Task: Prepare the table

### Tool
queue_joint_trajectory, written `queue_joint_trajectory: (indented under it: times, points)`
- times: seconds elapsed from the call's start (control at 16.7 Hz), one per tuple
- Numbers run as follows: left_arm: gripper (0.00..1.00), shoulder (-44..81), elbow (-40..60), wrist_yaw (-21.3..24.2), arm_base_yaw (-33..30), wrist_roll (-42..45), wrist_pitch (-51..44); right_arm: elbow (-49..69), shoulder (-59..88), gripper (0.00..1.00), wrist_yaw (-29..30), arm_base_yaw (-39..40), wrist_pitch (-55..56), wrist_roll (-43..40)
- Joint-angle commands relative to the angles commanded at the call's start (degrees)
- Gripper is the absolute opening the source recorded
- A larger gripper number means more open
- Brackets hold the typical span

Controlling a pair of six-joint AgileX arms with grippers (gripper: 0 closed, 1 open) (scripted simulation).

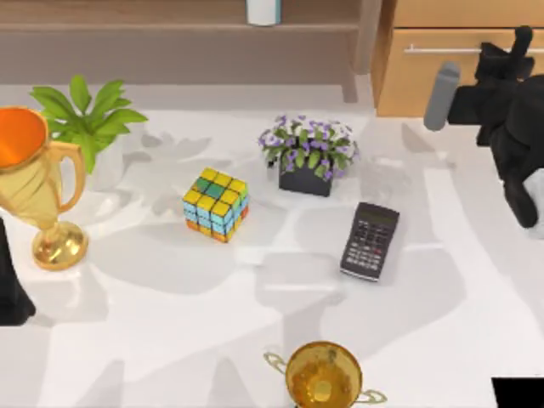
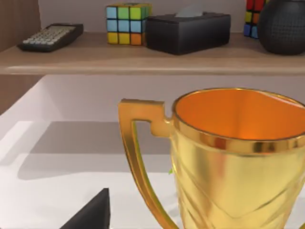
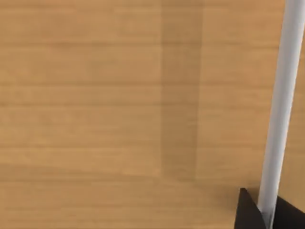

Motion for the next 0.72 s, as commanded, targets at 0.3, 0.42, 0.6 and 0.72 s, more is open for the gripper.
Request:
queue_joint_trajectory:
  times: [0.3,0.42,0.6,0.72]
  points:
    - [1.0,0.0,0.0,0.0,0.0,0.0,0.0,4.5,2.1,0.0,-0.6,-0.5,-2.6,0.0]
    - [1.0,0.0,0.0,0.0,0.0,0.0,0.0,4.5,2.1,0.0,-0.6,-0.5,-2.6,0.0]
    - [1.0,0.0,0.0,0.0,0.0,0.0,0.0,4.5,2.1,0.15,-0.6,-0.5,-2.6,0.0]
    - [1.0,0.0,0.0,0.0,0.0,0.0,0.0,4.5,2.1,0.3,-0.6,-0.5,-2.6,0.0]
